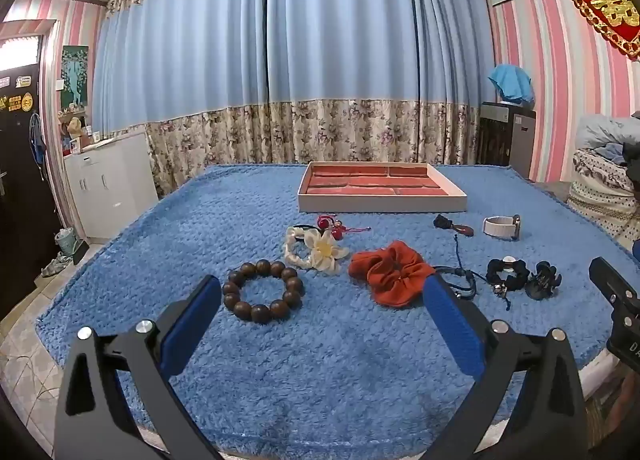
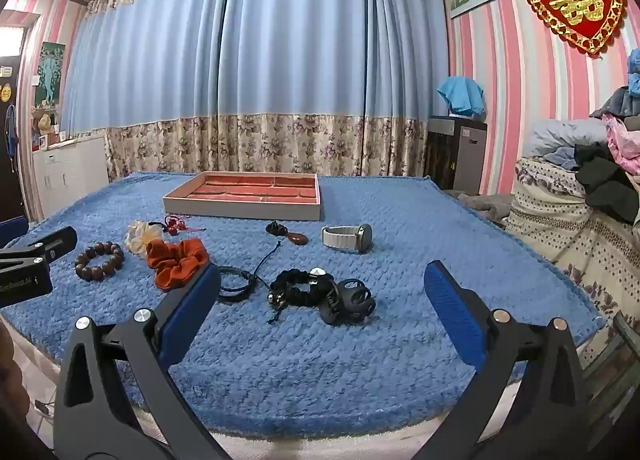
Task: Organize jewelry
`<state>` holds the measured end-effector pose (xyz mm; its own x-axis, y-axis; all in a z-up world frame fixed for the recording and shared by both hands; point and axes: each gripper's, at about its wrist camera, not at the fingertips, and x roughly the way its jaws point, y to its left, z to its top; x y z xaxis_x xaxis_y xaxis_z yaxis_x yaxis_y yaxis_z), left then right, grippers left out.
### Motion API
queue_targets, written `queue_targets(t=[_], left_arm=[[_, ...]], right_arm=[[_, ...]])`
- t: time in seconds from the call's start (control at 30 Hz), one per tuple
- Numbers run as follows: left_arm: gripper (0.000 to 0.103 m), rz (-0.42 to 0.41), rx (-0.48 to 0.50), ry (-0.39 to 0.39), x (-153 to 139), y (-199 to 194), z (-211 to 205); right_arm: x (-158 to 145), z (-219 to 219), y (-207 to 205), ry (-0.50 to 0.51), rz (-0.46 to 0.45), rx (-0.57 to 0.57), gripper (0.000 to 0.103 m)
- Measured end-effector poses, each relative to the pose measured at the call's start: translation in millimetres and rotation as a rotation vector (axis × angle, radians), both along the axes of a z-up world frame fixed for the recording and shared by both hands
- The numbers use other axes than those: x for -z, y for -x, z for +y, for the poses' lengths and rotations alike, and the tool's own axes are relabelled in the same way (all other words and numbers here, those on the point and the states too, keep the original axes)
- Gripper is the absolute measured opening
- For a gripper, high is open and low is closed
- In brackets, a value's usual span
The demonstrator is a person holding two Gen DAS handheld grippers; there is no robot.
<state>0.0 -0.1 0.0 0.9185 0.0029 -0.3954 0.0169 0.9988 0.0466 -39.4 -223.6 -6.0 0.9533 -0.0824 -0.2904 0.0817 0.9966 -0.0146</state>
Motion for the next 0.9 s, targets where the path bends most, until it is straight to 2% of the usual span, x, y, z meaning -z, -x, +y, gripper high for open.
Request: queue_targets(t=[0.2,0.37,0.73,0.8,0.9], left_arm=[[0.099,-0.005,0.005,0.018,0,0,4],[0.099,-0.003,0.012,0.018,-14,2,5],[0.099,-0.008,0.026,0.008,-7,5,-3],[0.099,-0.009,0.026,0.009,-6,5,-2],[0.099,-0.007,0.029,0.009,-7,6,-2]], right_arm=[[0,-2,1,-0.016,0.019,-0.007,0.099],[-3,4,-2,0.004,0.004,0.001,0.099],[-10,-8,3,0.000,0.013,0.004,0.099],[2,-1,1,0.004,0.010,0.008,0.099],[1,-2,2,0.002,0.011,0.008,0.099]])
